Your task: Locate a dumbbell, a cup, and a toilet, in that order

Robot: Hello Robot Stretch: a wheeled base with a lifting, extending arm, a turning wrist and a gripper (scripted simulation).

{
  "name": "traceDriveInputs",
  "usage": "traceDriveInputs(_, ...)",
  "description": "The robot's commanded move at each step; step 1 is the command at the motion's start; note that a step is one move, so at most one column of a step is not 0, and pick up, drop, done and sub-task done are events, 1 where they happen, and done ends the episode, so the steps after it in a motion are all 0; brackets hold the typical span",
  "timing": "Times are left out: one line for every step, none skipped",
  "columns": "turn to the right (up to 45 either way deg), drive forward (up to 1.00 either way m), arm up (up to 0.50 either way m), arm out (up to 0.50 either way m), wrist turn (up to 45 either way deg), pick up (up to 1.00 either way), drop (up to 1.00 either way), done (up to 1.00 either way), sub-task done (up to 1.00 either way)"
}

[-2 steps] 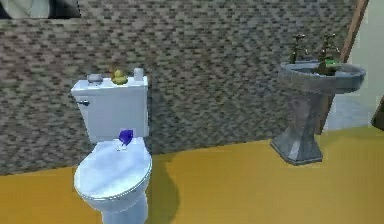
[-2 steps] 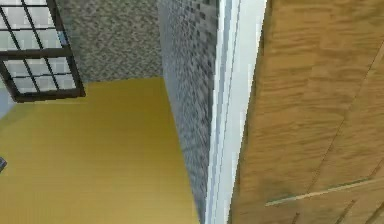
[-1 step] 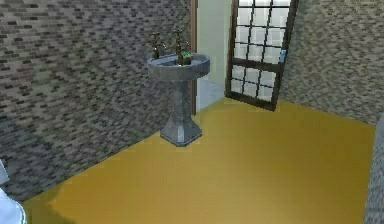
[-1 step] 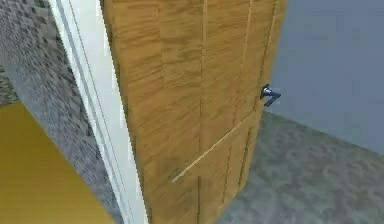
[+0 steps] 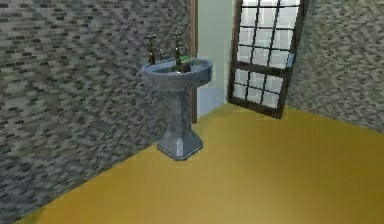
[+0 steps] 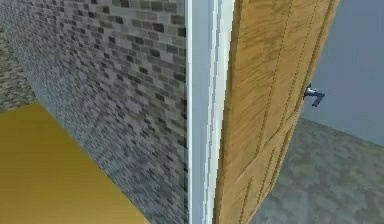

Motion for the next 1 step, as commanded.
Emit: traceDriveInputs(18.0, 0.00, 0.00, 0.00, 0.0, 0.00, 0.00, 0.00, 0.00)
